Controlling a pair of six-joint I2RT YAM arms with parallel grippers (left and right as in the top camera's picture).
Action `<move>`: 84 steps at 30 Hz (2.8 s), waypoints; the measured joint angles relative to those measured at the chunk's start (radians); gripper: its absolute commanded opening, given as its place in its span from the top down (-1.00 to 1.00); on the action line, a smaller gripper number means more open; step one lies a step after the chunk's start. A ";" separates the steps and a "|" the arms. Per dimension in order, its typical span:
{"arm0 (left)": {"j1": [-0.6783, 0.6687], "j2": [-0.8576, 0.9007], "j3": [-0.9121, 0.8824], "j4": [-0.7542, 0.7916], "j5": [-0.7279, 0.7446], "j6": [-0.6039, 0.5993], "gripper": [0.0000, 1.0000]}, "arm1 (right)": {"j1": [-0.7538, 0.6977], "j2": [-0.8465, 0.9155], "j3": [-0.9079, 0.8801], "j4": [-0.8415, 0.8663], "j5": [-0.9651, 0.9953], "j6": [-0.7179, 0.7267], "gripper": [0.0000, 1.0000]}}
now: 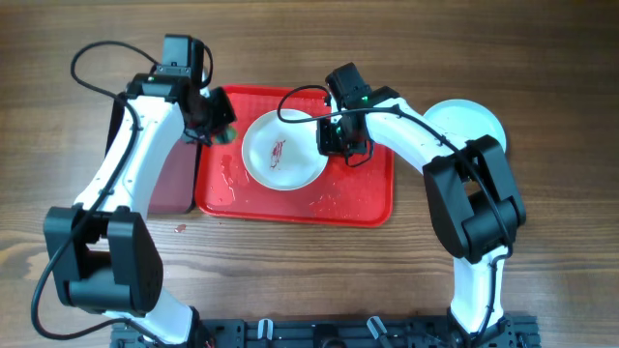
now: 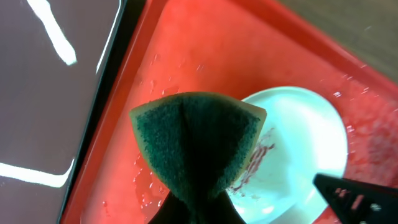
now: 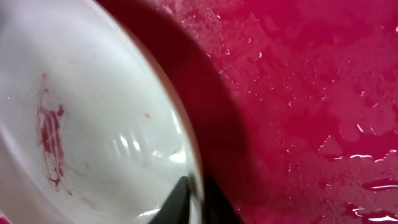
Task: Clean dirty plates on tray and stack at the side
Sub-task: 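Scrub the white plate with the sponge while the right gripper holds it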
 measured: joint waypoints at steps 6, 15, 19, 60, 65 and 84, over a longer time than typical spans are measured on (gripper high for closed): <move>-0.036 0.003 -0.083 0.087 0.006 0.035 0.92 | 0.000 0.000 -0.006 0.015 -0.019 -0.015 0.92; -0.167 0.006 -0.229 0.283 0.015 0.243 0.92 | 0.002 0.001 -0.009 0.030 -0.045 -0.093 0.92; -0.173 0.077 -0.261 0.314 -0.003 0.290 0.92 | 0.003 0.002 -0.010 0.035 -0.045 -0.096 0.91; -0.286 0.127 -0.219 0.223 -0.008 0.252 0.92 | 0.002 0.002 -0.011 0.036 -0.045 -0.104 0.91; -0.312 0.137 -0.238 0.359 0.119 0.315 0.92 | 0.002 0.002 -0.011 0.036 -0.045 -0.104 0.91; -0.335 0.132 -0.217 0.125 -0.361 -0.213 0.92 | 0.003 0.002 -0.017 0.050 -0.052 -0.087 0.91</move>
